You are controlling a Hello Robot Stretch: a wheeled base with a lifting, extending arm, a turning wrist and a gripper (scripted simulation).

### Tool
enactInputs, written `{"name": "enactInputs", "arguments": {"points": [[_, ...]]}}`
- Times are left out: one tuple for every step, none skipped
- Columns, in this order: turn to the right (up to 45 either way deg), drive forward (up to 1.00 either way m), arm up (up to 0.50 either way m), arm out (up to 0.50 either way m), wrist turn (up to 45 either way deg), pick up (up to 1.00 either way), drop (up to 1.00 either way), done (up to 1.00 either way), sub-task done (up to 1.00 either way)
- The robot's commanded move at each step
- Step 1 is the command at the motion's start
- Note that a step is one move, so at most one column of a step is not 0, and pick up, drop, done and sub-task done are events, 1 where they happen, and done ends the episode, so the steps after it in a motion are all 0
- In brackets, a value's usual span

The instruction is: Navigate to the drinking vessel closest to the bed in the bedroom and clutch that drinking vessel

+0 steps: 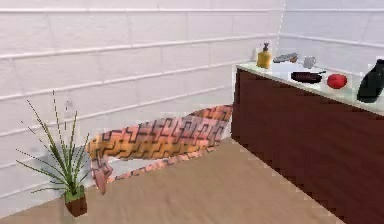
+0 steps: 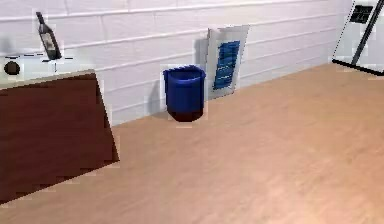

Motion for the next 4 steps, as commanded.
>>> {"name": "enactInputs", "arguments": {"points": [[-45.0,0.00,0.00,0.00,0.0,0.00,0.00,0.00,0.00],[-45.0,0.00,0.00,0.00,0.0,0.00,0.00,0.00,0.00],[-27.0,0.00,0.00,0.00,0.0,0.00,0.00,0.00,0.00],[0.0,1.00,0.00,0.00,0.0,0.00,0.00,0.00,0.00]]}}
